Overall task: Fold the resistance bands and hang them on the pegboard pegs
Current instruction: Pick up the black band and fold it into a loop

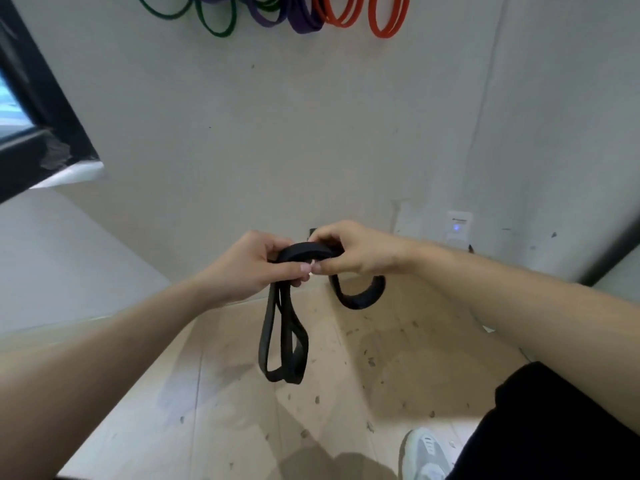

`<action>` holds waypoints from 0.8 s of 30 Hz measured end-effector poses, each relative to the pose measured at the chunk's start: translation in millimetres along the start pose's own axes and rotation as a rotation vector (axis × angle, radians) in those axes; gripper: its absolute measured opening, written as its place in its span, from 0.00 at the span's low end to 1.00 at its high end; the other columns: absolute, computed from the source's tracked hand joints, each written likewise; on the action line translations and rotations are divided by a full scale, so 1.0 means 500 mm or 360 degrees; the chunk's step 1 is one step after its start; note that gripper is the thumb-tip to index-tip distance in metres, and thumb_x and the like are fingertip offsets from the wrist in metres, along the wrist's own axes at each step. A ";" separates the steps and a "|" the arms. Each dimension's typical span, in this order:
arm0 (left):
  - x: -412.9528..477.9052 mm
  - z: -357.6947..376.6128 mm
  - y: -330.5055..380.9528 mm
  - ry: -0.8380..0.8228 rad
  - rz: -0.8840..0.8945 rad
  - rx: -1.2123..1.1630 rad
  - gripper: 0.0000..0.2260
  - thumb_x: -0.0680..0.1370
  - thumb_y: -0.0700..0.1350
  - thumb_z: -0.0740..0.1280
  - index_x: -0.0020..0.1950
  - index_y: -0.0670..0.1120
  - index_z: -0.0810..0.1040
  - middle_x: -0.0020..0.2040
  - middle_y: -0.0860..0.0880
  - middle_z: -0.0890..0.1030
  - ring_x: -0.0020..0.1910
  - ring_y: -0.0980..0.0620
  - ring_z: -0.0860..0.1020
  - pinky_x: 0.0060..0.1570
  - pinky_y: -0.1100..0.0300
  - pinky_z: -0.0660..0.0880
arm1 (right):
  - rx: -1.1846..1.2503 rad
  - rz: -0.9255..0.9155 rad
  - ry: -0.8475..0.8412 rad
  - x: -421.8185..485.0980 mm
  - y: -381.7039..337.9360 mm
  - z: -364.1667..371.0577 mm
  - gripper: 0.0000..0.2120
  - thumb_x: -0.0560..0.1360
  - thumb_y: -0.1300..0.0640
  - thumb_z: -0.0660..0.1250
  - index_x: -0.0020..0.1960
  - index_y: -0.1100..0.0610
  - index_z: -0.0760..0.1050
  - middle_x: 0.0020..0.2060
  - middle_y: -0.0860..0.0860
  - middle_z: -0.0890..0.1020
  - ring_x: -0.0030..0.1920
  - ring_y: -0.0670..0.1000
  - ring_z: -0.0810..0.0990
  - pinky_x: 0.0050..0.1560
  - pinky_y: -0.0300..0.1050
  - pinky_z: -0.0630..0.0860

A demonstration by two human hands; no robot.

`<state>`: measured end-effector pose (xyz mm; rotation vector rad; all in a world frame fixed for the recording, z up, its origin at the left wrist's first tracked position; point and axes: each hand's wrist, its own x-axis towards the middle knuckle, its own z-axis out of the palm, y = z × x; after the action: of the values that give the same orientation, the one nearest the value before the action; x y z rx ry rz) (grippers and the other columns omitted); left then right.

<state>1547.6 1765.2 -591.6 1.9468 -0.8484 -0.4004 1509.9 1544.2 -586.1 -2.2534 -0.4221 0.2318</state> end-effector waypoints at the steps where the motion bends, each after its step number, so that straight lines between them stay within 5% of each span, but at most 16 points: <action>1: -0.003 -0.003 -0.002 0.0011 -0.0007 0.0013 0.07 0.76 0.43 0.75 0.51 0.41 0.85 0.42 0.40 0.86 0.42 0.49 0.84 0.49 0.58 0.80 | -0.0022 0.0014 0.0010 0.000 -0.004 -0.004 0.09 0.76 0.55 0.73 0.52 0.59 0.79 0.42 0.53 0.82 0.43 0.49 0.79 0.49 0.50 0.76; 6: -0.011 -0.013 -0.018 0.0004 -0.0045 0.0177 0.09 0.73 0.46 0.79 0.50 0.44 0.86 0.46 0.40 0.86 0.46 0.43 0.85 0.54 0.43 0.80 | -0.0025 0.0004 0.0003 -0.005 -0.031 -0.022 0.08 0.77 0.54 0.73 0.49 0.60 0.80 0.37 0.52 0.79 0.38 0.48 0.77 0.44 0.47 0.75; 9: -0.013 -0.015 -0.016 -0.0004 -0.0044 0.0227 0.09 0.74 0.43 0.78 0.52 0.41 0.85 0.49 0.40 0.86 0.50 0.42 0.84 0.57 0.48 0.79 | -0.0028 -0.0005 0.0073 -0.006 -0.037 -0.026 0.09 0.77 0.53 0.73 0.50 0.59 0.80 0.38 0.58 0.79 0.39 0.51 0.75 0.43 0.52 0.73; 13: -0.013 -0.013 -0.007 0.0041 -0.0015 0.0156 0.10 0.75 0.42 0.76 0.55 0.45 0.85 0.51 0.48 0.87 0.53 0.54 0.84 0.57 0.60 0.79 | 0.0188 -0.0073 0.0197 -0.009 -0.037 -0.024 0.08 0.78 0.56 0.72 0.52 0.61 0.81 0.39 0.58 0.78 0.40 0.49 0.76 0.44 0.48 0.75; 18: -0.002 0.001 0.013 0.0125 0.0005 -0.0409 0.12 0.77 0.38 0.73 0.59 0.46 0.81 0.49 0.50 0.87 0.56 0.51 0.85 0.56 0.58 0.80 | 0.0712 -0.0184 0.0505 -0.006 -0.034 -0.033 0.10 0.75 0.53 0.73 0.53 0.57 0.81 0.39 0.58 0.78 0.40 0.56 0.78 0.49 0.63 0.74; 24: 0.016 0.012 0.054 0.0197 0.0040 -0.0569 0.13 0.76 0.37 0.74 0.58 0.43 0.79 0.42 0.52 0.84 0.48 0.47 0.85 0.53 0.58 0.81 | 0.1037 -0.0261 0.0928 -0.014 -0.054 -0.063 0.04 0.80 0.59 0.66 0.50 0.60 0.77 0.34 0.53 0.73 0.34 0.50 0.74 0.39 0.41 0.75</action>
<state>1539.1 1747.2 -570.8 1.6109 -0.6698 -0.3838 1507.0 1536.0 -544.9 -1.5376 -0.1742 -0.3306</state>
